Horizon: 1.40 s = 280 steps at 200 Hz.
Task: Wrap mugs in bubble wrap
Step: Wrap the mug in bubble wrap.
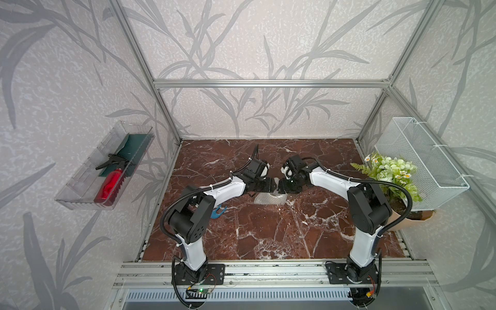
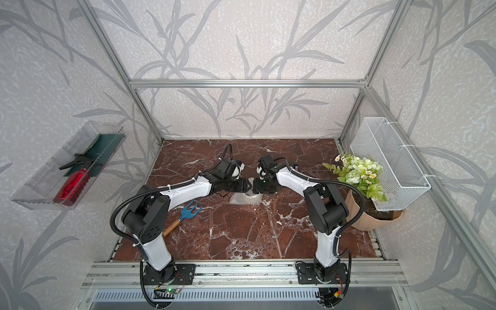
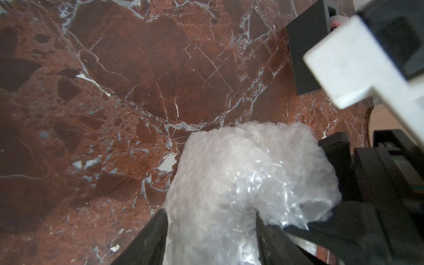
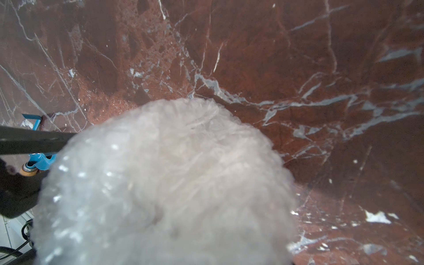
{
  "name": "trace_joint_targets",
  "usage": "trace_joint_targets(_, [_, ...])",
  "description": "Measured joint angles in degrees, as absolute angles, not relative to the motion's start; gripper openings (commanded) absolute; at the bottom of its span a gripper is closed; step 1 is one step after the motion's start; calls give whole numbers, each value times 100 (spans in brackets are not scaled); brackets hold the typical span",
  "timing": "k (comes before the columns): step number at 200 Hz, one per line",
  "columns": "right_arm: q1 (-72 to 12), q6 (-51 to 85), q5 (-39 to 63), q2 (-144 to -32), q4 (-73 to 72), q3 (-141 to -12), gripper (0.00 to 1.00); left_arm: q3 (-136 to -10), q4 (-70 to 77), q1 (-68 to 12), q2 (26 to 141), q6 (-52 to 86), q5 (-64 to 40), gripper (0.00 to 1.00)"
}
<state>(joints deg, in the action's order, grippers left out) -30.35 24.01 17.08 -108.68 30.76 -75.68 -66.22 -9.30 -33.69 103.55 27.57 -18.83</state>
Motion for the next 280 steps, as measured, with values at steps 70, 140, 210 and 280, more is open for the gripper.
trace_joint_targets(70, [-2995, 2434, 1717, -10868, 3098, -7540, 53, -6748, -904, -3470, 10615, 2755, -1826, 55])
trace_joint_targets(140, [-2995, 2447, 1566, -10672, 3415, -7540, 69, -7124, -1286, -3688, 10868, 2589, -1347, 43])
trace_joint_targets(210, [-2849, 2436, 1562, -9609, 4003, -7542, 77, -7164, -1393, -3739, 10868, 2543, -1203, 43])
trace_joint_targets(280, [-1009, 2202, 1461, -9450, 3675, -7535, 73, -7166, -1413, -3739, 10868, 2543, -1181, 43])
